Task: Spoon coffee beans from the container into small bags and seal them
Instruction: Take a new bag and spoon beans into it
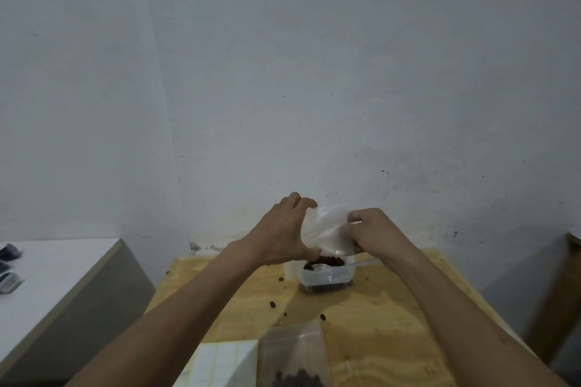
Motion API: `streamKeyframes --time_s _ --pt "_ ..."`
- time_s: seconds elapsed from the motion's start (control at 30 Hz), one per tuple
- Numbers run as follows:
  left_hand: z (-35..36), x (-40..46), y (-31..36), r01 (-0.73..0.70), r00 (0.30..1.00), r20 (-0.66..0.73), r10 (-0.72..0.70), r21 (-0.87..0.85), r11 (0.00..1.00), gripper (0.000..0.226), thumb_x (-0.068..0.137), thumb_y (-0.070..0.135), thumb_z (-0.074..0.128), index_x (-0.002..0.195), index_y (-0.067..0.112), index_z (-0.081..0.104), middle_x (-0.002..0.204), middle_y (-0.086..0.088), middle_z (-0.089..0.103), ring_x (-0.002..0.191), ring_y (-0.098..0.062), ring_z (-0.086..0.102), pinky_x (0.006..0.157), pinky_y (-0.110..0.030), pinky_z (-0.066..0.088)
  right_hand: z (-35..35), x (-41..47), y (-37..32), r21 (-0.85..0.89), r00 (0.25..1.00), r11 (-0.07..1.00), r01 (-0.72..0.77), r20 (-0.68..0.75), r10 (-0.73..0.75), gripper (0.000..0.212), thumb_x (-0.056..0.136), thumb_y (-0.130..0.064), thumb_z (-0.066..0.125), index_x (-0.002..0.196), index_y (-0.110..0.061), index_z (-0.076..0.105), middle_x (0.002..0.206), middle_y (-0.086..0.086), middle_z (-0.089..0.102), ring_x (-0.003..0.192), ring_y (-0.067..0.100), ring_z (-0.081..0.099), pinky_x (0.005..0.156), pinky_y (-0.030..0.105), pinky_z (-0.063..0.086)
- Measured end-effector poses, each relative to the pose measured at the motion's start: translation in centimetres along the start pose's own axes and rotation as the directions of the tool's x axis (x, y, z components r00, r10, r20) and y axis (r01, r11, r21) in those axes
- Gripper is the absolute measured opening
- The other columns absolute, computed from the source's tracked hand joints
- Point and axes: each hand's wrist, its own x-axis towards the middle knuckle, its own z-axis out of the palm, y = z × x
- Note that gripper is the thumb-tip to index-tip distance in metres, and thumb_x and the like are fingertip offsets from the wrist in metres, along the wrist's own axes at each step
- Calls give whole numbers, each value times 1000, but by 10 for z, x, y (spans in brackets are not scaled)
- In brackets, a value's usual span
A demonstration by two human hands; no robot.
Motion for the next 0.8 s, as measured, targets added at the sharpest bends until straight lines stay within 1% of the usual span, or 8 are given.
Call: streamKeyframes --time_s 0.07,0.17,0.3,0.37,0.43,0.63,0.7,0.8 --pt "2 0 -4 29 1000 -13 -28 23 999 90 78 50 82 150 18 37 137 1 42 121 -18 48 93 -27 46 1 0 2 -21 993 999 43 -107 -45 18 90 -11 70 107 -17 64 96 5 71 81 17 71 72 33 60" --pt "7 -1 -6 54 998 -30 -53 41 998 93 78 51 81 151 18 36 138 0 41 119 -19 50 90 -26 45 1 -2 -1 -98 960 980 171 -209 -188 16 82 -17 82 92 -20 70 87 -7 70 80 6 65 67 16 49" --pt "18 -3 -5 11 1000 5 -12 63 998 100 75 57 82 153 17 33 140 -2 41 122 -21 45 93 -26 41 2 5 2 -5 983 985 172 66 -171 24 82 -11 77 60 -16 70 62 2 60 65 14 55 69 39 51" --pt "24 -5 -4 14 1000 26 -15 33 999 104 74 60 82 154 18 31 141 -2 40 124 -21 44 96 -28 42 2 6 3 34 976 987 159 142 -162 15 79 -23 81 70 -13 76 67 13 61 67 19 56 73 42 54" --pt "28 -6 -4 43 999 34 -42 -27 999 107 72 66 81 155 19 31 142 -1 41 124 -19 44 97 -28 43 5 7 5 52 972 990 131 189 -139 28 76 -33 86 88 -9 79 89 20 73 77 27 68 82 43 60" --pt "34 2 -7 67 997 51 -65 -41 997 96 75 59 82 151 20 37 136 -1 49 114 -19 51 86 -27 40 8 11 8 -24 956 987 160 252 -149 20 82 -25 84 99 -16 79 91 0 79 85 15 75 79 29 61" --pt "37 6 -8 83 995 55 -80 -48 995 93 76 57 82 150 22 38 133 0 51 111 -19 53 83 -27 41 7 15 11 -75 958 976 205 220 -185 6 88 -17 76 93 -17 78 86 -2 76 82 16 72 76 29 59" --pt "38 11 -16 157 986 57 -154 -48 986 92 79 62 77 153 24 37 138 -1 50 117 -20 53 87 -29 44 -2 17 18 14 985 986 169 30 -169 8 91 -13 72 90 -14 79 85 -3 77 74 11 74 66 18 56"
